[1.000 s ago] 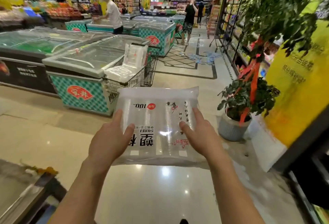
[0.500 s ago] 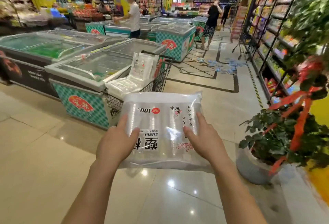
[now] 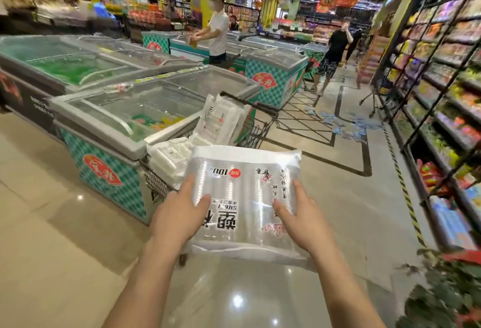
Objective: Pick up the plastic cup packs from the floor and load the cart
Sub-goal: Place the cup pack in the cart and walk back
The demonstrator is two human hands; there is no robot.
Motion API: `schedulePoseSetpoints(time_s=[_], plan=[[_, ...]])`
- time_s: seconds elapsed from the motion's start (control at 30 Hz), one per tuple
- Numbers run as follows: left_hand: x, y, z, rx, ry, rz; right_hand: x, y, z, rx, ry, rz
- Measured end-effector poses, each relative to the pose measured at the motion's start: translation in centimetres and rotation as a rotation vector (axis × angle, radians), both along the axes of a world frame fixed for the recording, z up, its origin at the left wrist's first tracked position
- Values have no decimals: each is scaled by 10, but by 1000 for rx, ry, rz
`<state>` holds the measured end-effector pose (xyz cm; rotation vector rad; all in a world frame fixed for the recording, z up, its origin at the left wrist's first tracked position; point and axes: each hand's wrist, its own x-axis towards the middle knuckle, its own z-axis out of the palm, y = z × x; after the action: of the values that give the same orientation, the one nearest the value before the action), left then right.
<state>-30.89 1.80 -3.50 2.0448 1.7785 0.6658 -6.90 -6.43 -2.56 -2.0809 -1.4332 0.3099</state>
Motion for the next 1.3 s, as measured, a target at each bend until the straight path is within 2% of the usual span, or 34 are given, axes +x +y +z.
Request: schedulePoseSetpoints(time_s=[0.37, 0.63, 0.83, 1.0, 1.13, 1.3], plan=[[27, 209, -19, -8, 6, 139, 37, 246, -24, 49, 88, 180], [83, 363, -41, -46, 27, 252, 95, 444, -56, -11, 193, 297], [114, 468, -55, -98, -16, 335, 128, 582, -63, -58, 138, 434], [121, 535, -78, -193, 41, 405, 139, 670, -76, -115, 114, 590], [124, 590, -103, -261, -41, 439, 142, 734, -88, -142, 109, 646], [132, 656, -142, -333, -194, 402, 143, 791, -92, -145, 117, 565]])
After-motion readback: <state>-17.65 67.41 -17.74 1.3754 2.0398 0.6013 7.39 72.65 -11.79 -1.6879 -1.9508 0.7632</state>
